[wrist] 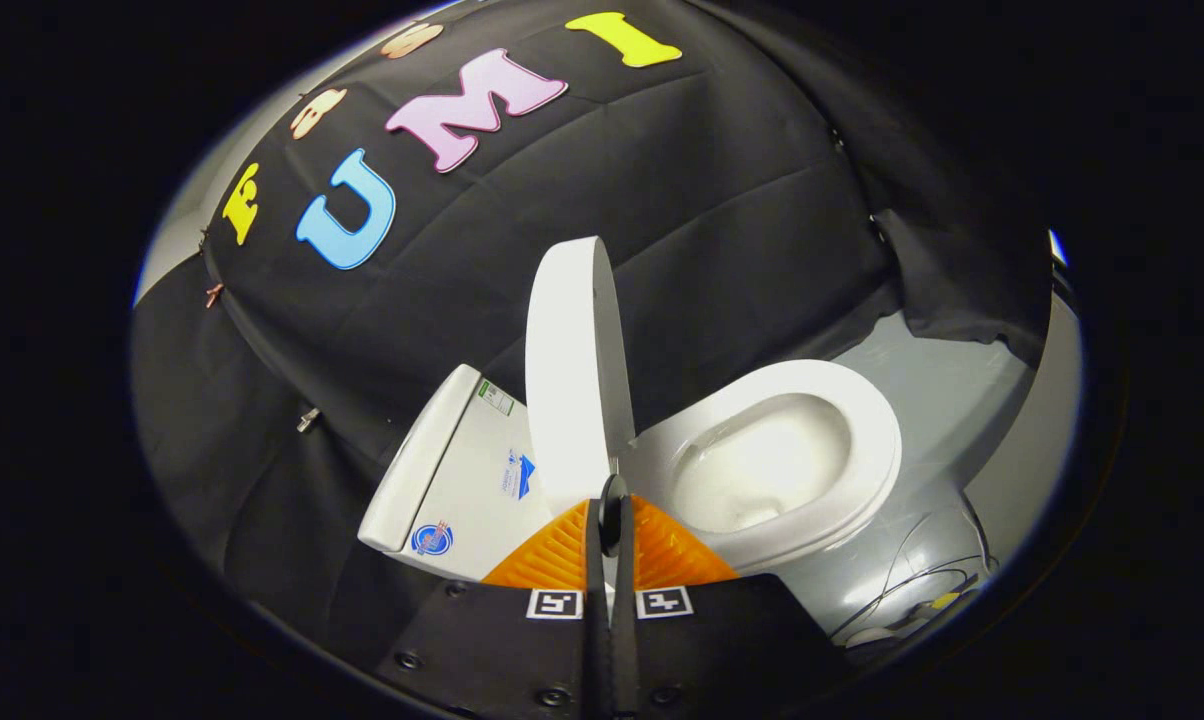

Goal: Open the toilet lid.

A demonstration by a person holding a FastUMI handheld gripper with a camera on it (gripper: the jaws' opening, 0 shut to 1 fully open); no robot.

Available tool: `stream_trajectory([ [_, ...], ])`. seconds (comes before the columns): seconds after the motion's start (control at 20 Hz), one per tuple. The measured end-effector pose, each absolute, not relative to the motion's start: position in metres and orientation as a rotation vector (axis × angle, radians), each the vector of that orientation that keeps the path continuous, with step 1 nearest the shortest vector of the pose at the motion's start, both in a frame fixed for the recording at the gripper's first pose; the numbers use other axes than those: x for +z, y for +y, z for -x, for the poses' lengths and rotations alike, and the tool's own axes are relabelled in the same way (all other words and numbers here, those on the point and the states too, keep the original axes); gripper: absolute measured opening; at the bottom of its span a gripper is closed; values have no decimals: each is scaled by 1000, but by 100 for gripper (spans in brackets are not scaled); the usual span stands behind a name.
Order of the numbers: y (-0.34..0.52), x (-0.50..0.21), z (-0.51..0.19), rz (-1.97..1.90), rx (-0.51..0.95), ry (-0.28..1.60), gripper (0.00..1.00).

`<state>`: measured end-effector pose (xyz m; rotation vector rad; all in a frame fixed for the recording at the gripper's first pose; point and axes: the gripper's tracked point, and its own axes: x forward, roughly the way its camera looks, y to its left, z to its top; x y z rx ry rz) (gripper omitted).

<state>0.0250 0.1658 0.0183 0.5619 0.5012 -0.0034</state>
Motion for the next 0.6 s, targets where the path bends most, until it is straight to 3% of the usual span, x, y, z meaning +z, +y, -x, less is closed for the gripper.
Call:
stream_trajectory([
  [0.6, 238, 37, -33, -345, -65, 500, 5],
])
